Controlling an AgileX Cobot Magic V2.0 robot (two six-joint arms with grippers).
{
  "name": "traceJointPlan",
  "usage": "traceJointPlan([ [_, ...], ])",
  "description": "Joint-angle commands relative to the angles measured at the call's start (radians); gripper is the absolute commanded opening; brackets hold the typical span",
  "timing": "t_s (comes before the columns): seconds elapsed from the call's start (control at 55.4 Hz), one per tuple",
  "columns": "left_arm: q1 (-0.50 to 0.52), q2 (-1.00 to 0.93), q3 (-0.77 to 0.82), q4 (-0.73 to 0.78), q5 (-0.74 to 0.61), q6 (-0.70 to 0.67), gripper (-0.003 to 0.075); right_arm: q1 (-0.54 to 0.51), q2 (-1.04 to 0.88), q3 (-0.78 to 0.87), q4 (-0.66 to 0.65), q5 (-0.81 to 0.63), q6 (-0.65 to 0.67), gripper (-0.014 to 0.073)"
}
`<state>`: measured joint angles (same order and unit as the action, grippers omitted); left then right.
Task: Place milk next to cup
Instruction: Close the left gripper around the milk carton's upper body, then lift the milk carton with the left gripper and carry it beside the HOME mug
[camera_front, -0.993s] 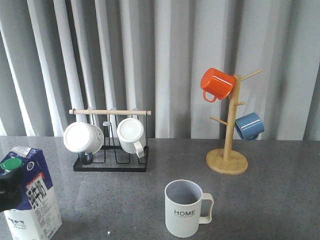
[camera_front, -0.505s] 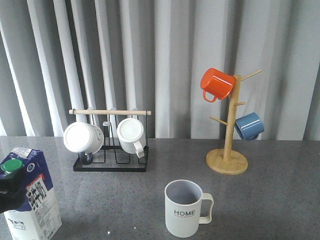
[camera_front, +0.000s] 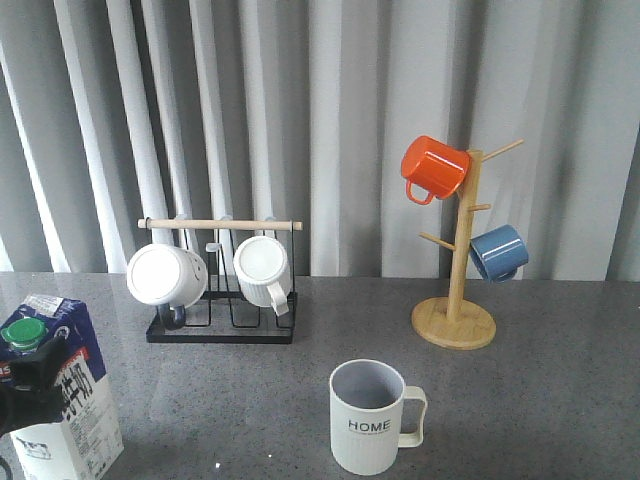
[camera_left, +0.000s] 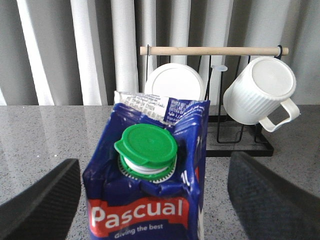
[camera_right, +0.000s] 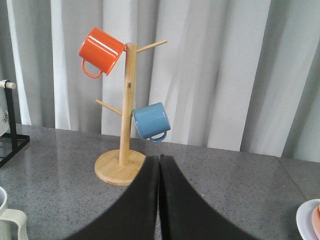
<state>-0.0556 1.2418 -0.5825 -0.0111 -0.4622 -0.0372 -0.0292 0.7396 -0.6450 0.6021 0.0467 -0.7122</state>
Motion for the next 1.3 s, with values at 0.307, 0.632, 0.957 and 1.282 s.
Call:
traceJointPlan([
  [0.307,-0.001,0.028,-0.035,-0.003,-0.115,0.024,0.0572,-0.003,-0.004,-0.031,0.001,-0.066,-0.006,-0.0003],
  [0.632,-0.001,0.083,-0.035,-0.003,-0.186,0.024,0.0572,-0.003,-0.004,-0.031,0.001,-0.066,-0.006,-0.0003],
  [0.957,-0.001,0.151,-0.035,-0.003,-0.249,0.024,0.057,-0.003,-0.004,-0.031,0.001,-0.066,-0.006,-0.0003],
  [1.282,-0.001,0.151,-0.035,-0.027,-0.252,0.024,0.0314,-0.003,-0.004,-0.031,0.001,-0.066,-0.006,-0.0003],
])
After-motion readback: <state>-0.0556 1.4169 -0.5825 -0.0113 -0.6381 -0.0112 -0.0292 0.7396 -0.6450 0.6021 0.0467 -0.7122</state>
